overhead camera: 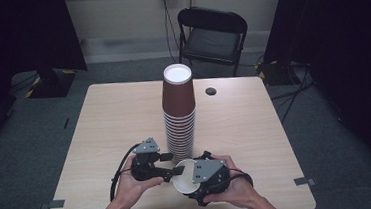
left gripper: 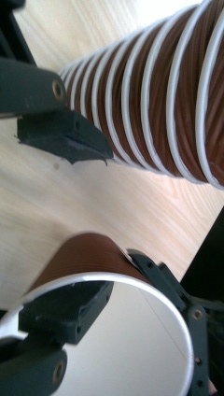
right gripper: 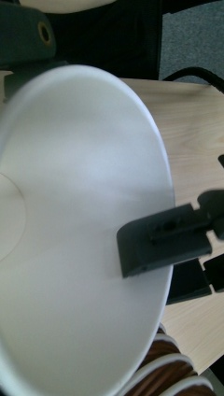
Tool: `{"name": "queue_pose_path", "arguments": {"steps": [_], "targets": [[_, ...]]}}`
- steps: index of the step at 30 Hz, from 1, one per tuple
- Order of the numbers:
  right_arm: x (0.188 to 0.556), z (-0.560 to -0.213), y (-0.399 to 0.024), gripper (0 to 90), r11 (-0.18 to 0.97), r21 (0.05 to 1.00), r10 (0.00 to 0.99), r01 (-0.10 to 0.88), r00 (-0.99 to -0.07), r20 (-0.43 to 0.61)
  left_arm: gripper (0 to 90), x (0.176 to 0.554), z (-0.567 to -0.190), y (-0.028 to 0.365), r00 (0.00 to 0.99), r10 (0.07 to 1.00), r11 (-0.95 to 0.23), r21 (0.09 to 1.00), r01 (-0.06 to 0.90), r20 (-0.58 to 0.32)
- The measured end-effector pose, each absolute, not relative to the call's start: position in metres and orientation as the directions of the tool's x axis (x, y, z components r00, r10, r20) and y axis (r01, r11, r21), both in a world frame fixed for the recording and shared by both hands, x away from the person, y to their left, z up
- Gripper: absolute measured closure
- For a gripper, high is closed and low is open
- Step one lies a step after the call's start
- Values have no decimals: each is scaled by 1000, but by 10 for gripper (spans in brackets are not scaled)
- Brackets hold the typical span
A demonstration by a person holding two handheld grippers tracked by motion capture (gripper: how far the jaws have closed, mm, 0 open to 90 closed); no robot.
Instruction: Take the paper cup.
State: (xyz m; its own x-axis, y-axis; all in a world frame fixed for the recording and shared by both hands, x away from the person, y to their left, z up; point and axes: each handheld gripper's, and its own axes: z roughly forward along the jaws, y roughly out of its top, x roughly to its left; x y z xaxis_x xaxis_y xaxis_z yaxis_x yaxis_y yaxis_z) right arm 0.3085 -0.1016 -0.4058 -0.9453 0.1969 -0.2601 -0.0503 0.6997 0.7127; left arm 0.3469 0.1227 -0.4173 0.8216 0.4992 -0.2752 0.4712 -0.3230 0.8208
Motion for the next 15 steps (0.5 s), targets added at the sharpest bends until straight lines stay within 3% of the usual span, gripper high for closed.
{"name": "queue_pose_path", "arguments": {"steps": [15], "targets": [[314,-413,-117,114,638,770,294,34,-934,-202,230,334,-417,140,823,533,-261,887,381,-197]]}}
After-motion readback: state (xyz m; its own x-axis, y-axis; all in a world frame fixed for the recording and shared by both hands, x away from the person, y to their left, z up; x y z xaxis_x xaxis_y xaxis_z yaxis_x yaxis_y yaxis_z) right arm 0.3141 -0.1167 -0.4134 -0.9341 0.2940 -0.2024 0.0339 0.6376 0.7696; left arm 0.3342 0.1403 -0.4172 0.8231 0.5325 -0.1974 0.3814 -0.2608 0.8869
